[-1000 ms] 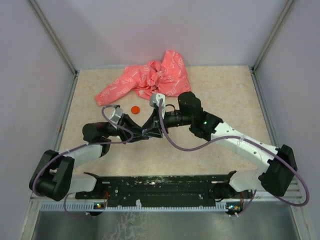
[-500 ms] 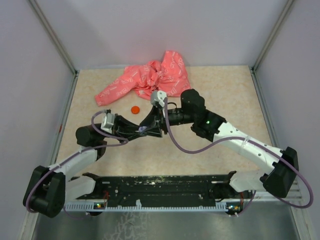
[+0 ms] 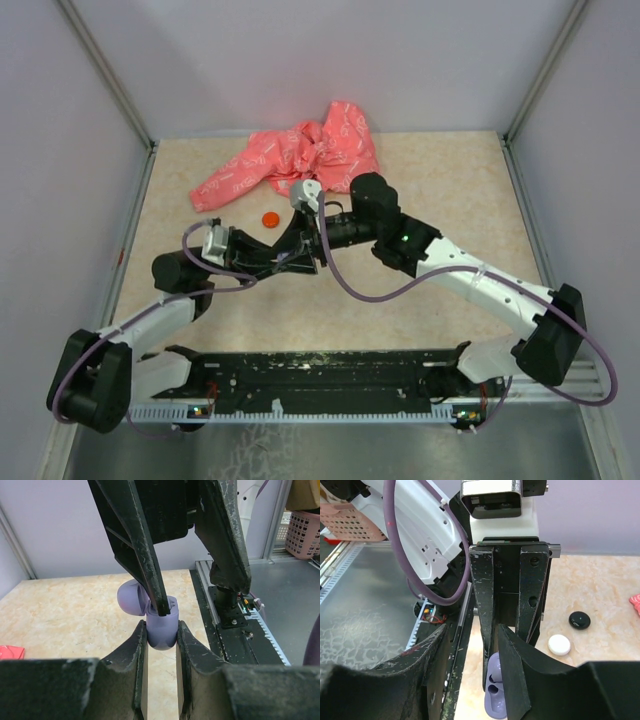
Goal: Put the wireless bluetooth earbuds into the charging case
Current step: Place the earbud in the charging case, then pick up the earbud from the center of the board.
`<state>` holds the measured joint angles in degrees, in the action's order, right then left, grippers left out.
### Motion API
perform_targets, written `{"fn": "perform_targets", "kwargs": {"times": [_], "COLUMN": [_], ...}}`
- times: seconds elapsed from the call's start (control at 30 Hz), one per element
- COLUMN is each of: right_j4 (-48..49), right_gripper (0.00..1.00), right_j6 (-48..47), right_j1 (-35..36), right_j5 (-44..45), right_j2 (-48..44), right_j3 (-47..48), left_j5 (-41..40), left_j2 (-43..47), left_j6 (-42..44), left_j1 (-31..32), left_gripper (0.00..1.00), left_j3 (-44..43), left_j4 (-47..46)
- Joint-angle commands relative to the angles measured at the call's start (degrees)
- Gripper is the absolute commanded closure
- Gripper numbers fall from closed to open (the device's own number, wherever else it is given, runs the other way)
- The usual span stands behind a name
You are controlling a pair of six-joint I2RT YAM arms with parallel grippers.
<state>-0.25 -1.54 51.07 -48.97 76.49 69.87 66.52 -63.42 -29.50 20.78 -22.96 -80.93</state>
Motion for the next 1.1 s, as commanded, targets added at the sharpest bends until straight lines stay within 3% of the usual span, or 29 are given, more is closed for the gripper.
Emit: {"fn": "perform_targets", "kwargs": {"times": [0.0,0.3,0.5,0.67,1.07], "right_j4": [1.2,-4.4,-5.1,-6.7,-4.8], "right_gripper": [0.56,0.55,0.55,0.56,0.59], "right_j6": [-1.5,-5.6,-1.6,0.6,-0.9], "right_j1": [0.4,-0.4,-8.1,-15.6,-27.4], "right_j5": [1.3,17.9,26.1,31.0,37.1], "right_j2": [-0.5,-4.5,-4.9,-1.1,13.7], "right_j3": [1.9,3.1,0.5,-1.1,-0.1], "left_j5": [-0.5,-6.9,-15.8,-22.0,-26.7], "left_j2": [-0.2,3.2,7.9,10.0,10.8], "left_j6": [-2.4,6.4,14.4,16.0,16.9], "left_j1": [0.0,-0.2,-0.3,-0.3,-0.6], "left_gripper": [1.0,1.0,1.0,1.0,1.0], "left_j3": [0.2,0.5,0.7,1.9,2.5], "left_j4": [-6.3,8.0,21.0,23.3,25.1]}}
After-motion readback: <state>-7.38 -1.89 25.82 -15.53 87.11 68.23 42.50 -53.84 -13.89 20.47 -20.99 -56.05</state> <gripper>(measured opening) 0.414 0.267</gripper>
